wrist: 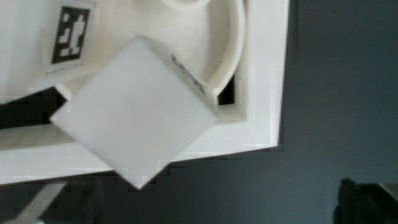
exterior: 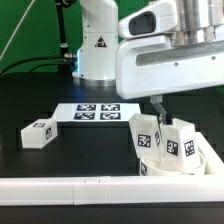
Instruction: Assemble stool
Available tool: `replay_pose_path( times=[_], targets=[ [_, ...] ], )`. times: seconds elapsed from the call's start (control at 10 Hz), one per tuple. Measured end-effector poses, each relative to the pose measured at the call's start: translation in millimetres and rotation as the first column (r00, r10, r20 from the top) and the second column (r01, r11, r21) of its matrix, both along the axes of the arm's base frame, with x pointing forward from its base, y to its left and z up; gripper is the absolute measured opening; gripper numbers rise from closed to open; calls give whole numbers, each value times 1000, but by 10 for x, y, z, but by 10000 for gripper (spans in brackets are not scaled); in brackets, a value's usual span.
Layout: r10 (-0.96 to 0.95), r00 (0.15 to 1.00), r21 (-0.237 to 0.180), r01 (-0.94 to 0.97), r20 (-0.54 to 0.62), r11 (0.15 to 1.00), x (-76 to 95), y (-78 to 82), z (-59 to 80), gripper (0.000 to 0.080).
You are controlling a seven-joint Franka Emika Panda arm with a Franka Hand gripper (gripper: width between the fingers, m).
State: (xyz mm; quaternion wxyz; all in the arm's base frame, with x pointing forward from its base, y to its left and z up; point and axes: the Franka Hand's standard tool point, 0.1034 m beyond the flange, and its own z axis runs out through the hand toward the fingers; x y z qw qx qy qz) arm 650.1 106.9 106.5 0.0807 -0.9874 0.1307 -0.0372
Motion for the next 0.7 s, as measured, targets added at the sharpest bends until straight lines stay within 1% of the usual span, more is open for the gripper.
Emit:
replay_pose_path(
  times=[0.7],
  targets=[
    [0, 1000, 0, 0, 0, 1000, 0, 0, 0, 649]
  ],
)
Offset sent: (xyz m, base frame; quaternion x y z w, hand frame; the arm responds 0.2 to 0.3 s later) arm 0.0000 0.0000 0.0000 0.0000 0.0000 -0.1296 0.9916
